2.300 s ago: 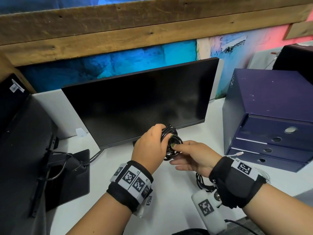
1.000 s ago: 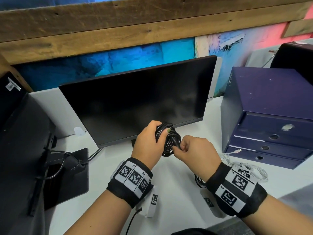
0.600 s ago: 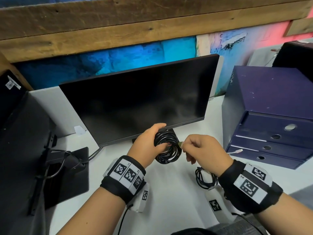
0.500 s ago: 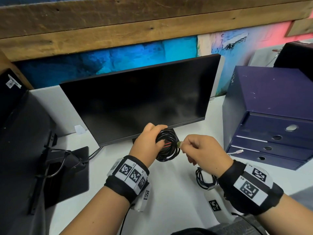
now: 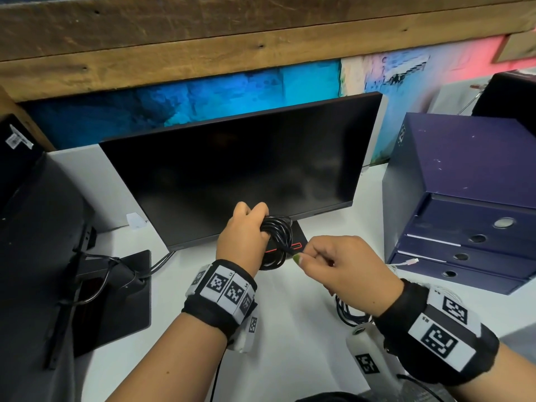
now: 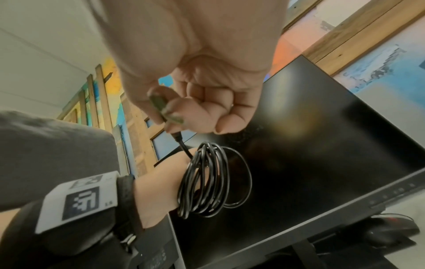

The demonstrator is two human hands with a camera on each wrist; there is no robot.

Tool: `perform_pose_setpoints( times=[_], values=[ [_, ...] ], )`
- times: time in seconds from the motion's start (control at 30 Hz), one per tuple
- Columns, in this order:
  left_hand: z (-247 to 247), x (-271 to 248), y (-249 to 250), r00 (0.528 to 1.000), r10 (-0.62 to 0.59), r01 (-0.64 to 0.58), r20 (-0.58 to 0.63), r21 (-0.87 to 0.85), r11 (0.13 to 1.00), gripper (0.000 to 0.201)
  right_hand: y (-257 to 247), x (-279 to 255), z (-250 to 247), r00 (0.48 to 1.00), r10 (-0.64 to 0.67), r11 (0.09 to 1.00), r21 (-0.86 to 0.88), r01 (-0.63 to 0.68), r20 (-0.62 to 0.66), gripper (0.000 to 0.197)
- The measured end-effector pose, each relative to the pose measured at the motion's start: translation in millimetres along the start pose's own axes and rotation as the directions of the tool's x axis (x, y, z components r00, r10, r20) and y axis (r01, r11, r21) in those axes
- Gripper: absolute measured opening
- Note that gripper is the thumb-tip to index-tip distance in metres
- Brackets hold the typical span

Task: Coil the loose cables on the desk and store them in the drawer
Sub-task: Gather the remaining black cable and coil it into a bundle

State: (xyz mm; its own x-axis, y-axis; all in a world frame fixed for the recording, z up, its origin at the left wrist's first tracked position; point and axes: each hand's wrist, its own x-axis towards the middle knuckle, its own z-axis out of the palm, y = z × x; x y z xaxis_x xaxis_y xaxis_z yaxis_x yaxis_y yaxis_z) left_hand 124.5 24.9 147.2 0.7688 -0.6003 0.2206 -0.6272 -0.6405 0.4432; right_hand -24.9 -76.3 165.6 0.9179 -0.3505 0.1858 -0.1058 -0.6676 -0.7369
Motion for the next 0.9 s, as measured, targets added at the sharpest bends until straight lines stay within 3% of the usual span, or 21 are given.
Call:
perform_pose_setpoints(
  times=[0.27,0.33,0.43,0.5,0.67,0.9],
  values=[
    [-2,6,-6,1.0,-0.011,0.01,0.017,0.069,0.998,0.03,0,-1,4,0.997,-0.066,0.997,-0.029,0.068,0.039,0.028],
    [-1,5,-7,0.999,0.019,-0.018,0.051,-0.031,0.999,0.043,1,-3,1,0.999,-0.037,0.999,0.04,0.036,0.022,0.028],
    [-2,0,-9,0.974,0.175,-0.14,0.141,-0.229,0.963,0.063,5,-1,-5,0.994,0.063,0.987,0.154,-0.049,-0.087,0.027],
    [-2,-3,-8,0.942,0.257,-0.203,0.216,-0.244,0.948,0.056,11,1,-9,0.982,0.123,0.976,0.198,-0.093,-0.146,0.026],
    [5,-13,-1,0.906,0.308,-0.232,0.291,-0.268,0.935,0.042,16,6,-12,0.975,0.157,0.956,0.273,-0.109,-0.16,0.028],
    [10,-25,4,0.918,0.321,-0.224,0.232,-0.364,0.904,0.043,26,12,-16,0.953,0.249,0.893,0.421,-0.157,-0.173,0.032]
  ],
)
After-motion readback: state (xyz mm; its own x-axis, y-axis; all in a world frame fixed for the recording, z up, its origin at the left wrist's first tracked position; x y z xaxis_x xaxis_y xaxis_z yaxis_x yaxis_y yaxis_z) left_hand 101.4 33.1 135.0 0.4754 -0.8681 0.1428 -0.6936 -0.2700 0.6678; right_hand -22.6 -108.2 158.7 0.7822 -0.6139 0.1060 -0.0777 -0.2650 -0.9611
